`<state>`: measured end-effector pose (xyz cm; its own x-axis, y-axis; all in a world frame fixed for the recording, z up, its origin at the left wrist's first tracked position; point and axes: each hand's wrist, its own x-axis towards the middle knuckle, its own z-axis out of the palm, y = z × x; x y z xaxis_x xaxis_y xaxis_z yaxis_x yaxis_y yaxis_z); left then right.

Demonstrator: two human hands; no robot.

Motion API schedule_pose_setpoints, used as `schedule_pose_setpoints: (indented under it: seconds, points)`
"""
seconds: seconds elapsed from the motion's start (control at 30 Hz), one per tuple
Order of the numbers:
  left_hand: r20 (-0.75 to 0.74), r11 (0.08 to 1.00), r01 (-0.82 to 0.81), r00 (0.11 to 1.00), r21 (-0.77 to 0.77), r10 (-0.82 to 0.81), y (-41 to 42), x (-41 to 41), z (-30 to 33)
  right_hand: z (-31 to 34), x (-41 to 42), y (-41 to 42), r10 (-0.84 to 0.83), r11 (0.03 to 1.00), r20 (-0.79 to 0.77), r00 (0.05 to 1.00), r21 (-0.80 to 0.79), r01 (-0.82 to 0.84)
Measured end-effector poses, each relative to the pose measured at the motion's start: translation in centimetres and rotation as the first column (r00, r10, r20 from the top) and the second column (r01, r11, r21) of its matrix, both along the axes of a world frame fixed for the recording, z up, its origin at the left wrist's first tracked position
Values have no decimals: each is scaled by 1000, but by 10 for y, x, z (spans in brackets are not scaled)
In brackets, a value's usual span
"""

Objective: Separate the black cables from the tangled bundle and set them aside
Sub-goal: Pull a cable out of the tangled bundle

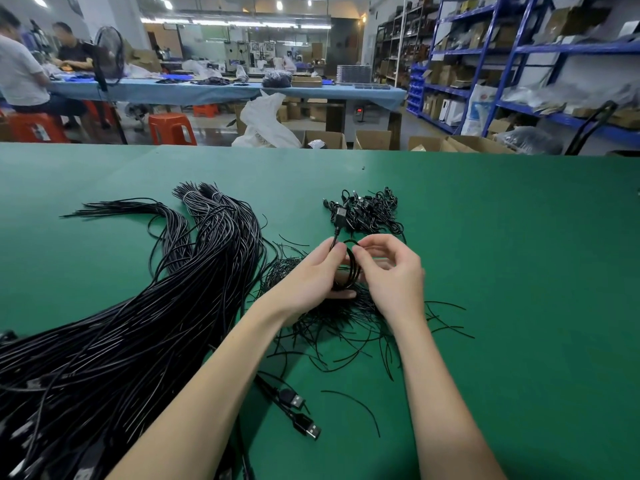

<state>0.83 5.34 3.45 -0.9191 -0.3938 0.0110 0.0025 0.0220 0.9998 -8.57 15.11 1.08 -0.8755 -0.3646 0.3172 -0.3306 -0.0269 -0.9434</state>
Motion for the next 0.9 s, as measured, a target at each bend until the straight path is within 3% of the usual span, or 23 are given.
schedule_pose_setpoints:
  seconds: [0.17,0.37,0.53,0.67,0.9]
  points:
    - [-26,992,47,999,115,-44,2,-1,-1,-5,0,-1,71,991,113,991,-118,-58]
    - [29,988,30,999,153,-35,-1,-5,-9,-9,5,-6,120,992,65,991,-47,-118]
    - [158,976,-42,984,-216,77,-5,-7,-15,-1,3,-6,48,982,154,987,172,-75]
    - [97,762,-63,982,-644,162,-5,-4,-16,9,5,-4,51,951,103,993,298,-80]
    - [112,676,-18,982,-736,149,-1,-2,-14,6,13,-11,66,963,107,992,254,-91]
